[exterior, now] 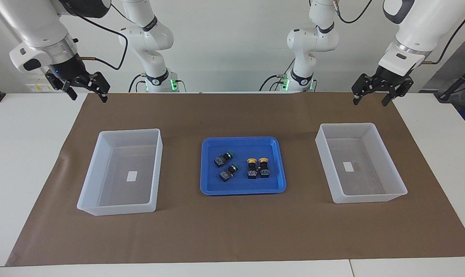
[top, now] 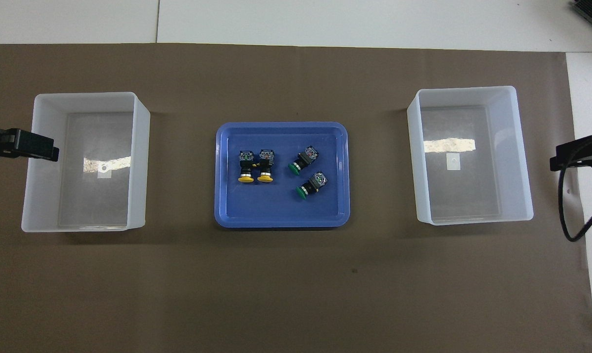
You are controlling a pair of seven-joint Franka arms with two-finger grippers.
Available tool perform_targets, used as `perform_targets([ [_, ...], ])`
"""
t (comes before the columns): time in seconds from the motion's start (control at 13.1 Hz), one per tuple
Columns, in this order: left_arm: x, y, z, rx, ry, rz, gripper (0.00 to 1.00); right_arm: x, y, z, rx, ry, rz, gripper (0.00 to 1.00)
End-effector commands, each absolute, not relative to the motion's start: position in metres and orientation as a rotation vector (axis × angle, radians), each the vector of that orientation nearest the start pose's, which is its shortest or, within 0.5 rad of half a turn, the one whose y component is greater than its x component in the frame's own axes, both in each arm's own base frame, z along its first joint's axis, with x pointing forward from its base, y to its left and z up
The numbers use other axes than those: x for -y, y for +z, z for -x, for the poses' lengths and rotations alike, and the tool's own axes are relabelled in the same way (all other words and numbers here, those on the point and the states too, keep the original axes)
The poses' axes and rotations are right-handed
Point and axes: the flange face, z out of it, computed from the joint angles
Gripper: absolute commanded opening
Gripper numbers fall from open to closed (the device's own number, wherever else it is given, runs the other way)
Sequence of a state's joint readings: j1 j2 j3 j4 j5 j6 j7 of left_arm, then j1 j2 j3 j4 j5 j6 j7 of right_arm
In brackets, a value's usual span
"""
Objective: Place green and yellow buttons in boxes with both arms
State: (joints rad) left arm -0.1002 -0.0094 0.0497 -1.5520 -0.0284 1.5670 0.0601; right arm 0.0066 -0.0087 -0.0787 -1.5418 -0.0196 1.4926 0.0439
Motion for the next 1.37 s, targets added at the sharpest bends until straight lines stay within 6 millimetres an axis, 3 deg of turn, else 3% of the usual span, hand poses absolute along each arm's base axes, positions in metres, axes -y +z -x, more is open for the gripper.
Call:
perform_targets([
  [0.0, 0.026, 0.633, -0.546, -0.177, 0.0, 3.153, 1.0, 0.042, 0.638, -0.539, -0.184, 0.054, 3.155, 1.0],
  [0.91, 0.025, 0.633, -0.546, -0.17, -0.005, 3.153, 1.0, 0.04, 0.634, -0.537, -0.191, 0.066, 3.156, 1.0],
  [1.22, 0.04, 0.634, -0.548, -0.177, -0.031, 3.153, 1.0, 0.036, 0.632, -0.539, -0.18, 0.056, 3.168, 1.0],
  [1.3, 0.05, 0.633, -0.549, -0.169, -0.062, 3.154, 1.0, 0.024, 0.628, -0.541, -0.16, 0.063, 3.171, 1.0],
])
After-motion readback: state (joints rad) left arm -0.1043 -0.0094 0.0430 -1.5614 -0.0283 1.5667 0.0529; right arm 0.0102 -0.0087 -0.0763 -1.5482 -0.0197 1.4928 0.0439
